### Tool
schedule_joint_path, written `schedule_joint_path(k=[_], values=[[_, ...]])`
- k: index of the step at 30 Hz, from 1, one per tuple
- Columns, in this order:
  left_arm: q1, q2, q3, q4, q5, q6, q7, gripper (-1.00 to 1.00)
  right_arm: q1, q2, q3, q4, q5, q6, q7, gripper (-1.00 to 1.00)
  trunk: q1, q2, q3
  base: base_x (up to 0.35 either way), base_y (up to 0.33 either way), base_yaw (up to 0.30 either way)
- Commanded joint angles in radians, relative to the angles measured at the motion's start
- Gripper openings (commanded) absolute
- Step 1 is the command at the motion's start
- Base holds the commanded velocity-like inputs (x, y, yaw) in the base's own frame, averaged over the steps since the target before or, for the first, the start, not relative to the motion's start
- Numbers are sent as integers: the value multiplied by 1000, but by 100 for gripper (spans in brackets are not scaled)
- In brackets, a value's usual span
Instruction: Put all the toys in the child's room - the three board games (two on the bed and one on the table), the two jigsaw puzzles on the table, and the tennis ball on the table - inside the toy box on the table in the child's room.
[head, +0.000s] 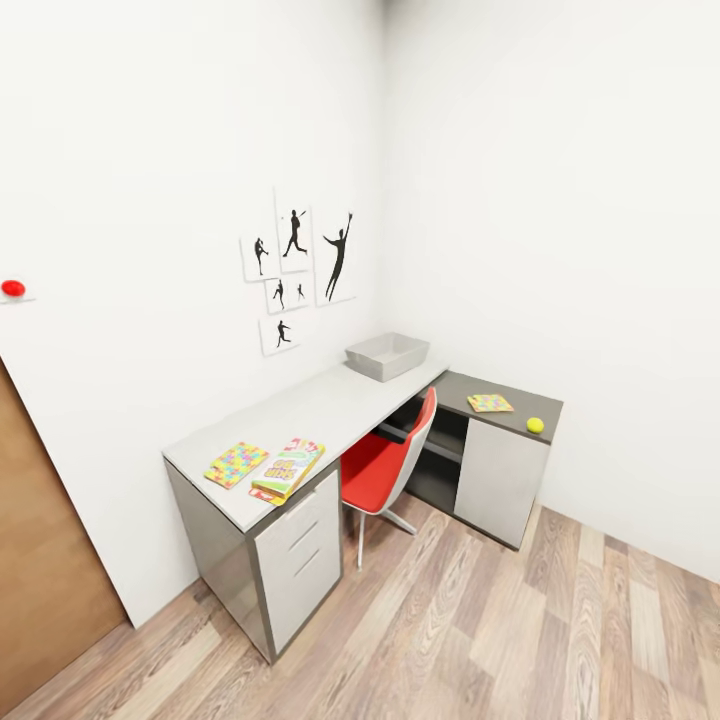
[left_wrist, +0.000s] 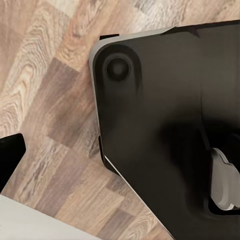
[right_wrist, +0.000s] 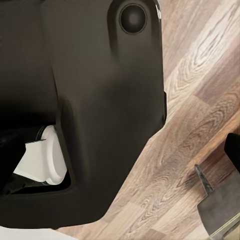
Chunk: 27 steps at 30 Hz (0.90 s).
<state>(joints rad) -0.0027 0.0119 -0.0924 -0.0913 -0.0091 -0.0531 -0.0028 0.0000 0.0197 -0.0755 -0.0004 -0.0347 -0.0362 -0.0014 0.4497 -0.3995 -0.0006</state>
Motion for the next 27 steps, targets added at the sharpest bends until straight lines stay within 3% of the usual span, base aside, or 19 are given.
schedule_joint_path(k=[1, 14, 27], values=[[0, 1, -7, 1, -1, -4, 0, 100, 0, 0, -7, 0, -4, -4, 0, 100, 0, -1, 0, 0, 0, -127], [0, 0, -7, 1, -1, -5, 0, 100, 0, -1, -50, 0, -4, -4, 2, 100, 0, -1, 0, 0, 0, -247], [0, 1, -7, 1, -1, -4, 0, 100, 0, -2, -55, 0, -4, -4, 1, 100, 0, -1, 0, 0, 0, -283]])
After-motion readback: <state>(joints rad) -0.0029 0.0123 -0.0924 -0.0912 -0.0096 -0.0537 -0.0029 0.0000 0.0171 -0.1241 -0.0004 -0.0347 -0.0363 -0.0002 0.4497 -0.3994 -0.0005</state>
